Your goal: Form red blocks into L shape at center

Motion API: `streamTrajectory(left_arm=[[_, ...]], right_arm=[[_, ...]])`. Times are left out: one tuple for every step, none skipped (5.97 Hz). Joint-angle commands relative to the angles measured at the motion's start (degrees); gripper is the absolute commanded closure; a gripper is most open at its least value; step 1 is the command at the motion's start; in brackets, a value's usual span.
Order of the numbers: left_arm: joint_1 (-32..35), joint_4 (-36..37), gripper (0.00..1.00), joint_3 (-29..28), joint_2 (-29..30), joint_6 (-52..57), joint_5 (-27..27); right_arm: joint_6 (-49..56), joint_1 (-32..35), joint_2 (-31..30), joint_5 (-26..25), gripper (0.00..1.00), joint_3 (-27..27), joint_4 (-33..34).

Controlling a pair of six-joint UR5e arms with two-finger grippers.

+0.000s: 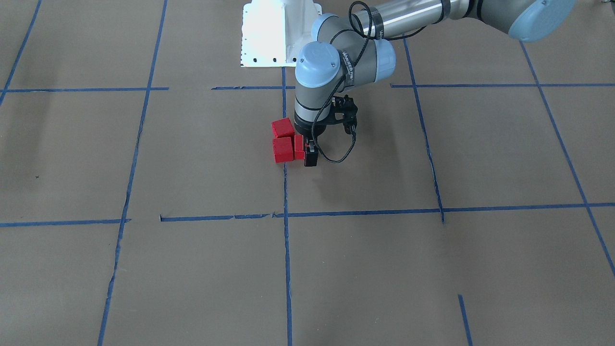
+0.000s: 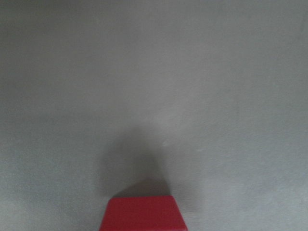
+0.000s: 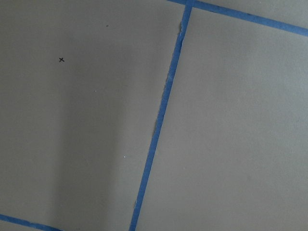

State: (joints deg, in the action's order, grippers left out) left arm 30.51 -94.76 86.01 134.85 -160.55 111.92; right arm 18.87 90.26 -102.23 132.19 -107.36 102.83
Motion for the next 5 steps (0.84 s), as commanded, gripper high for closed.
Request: streamTrajectory(left_arm=[[2.8, 1.2, 0.0, 7.5, -4.6, 10.2, 5.5], [5.2, 2.8, 0.0, 12.1, -8.9, 20.4, 8.6], [7.6, 4.7, 0.0, 15.7, -12.1, 29.8, 10.0], [9.6, 7.9, 0.0, 18.2, -14.5, 42.7, 9.8], [12.2, 8.4, 0.0, 20.3, -17.5, 55.8, 9.4]], right_arm=[[-0.1, 0.0, 0.0, 0.0, 0.01, 0.0, 0.0], [-0.1, 0.0, 0.0, 0.0, 0.01, 0.1, 0.0], [-0.1, 0.0, -0.1, 0.1, 0.01, 0.1, 0.0], [-0.1, 0.0, -0.1, 0.1, 0.01, 0.1, 0.0], [-0.1, 0.0, 0.0, 0.1, 0.01, 0.1, 0.0]])
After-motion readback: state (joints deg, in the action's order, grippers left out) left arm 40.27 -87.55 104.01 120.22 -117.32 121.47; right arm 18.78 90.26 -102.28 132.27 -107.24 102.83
